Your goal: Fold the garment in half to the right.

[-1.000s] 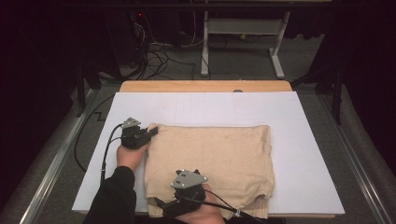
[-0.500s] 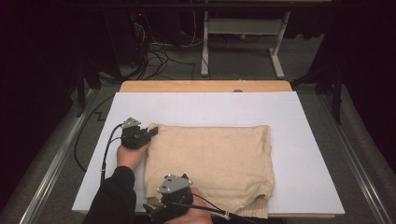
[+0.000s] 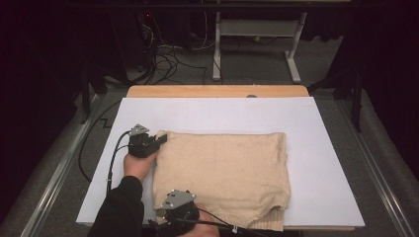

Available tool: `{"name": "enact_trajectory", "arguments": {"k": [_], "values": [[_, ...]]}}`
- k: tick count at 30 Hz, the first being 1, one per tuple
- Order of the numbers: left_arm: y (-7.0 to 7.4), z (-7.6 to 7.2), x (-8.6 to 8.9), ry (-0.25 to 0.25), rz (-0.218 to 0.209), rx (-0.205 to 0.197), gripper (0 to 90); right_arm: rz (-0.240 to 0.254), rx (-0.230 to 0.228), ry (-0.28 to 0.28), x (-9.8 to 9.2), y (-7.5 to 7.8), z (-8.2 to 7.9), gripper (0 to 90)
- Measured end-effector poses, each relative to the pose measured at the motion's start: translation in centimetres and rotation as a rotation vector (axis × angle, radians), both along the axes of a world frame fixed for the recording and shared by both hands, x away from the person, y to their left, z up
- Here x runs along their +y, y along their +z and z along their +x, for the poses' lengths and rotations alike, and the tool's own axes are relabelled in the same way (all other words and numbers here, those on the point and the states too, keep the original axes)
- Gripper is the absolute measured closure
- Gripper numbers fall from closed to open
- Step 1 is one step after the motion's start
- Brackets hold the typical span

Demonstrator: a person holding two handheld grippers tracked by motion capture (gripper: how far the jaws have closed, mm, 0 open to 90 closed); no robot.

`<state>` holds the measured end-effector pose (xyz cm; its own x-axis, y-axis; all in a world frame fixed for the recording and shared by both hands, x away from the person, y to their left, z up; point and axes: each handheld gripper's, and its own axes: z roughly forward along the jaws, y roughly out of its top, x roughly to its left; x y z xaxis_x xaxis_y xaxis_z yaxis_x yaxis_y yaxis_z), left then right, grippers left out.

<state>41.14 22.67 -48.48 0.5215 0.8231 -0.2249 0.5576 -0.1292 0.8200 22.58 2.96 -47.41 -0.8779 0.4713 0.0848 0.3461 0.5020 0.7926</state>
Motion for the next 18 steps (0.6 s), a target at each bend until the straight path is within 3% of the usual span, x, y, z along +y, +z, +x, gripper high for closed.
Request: {"name": "enact_trajectory", "arguments": {"k": [12,18], "values": [[0.00,0.00,0.02,0.000,-0.001,0.000,75.5,-0.017,0.014,0.020,0.72,-0.56,-0.44,18.1],[0.00,0.00,0.02,-0.001,-0.001,0.000,75.5,-0.061,0.011,0.013,1.04,-1.07,-0.23,20.9]]}}
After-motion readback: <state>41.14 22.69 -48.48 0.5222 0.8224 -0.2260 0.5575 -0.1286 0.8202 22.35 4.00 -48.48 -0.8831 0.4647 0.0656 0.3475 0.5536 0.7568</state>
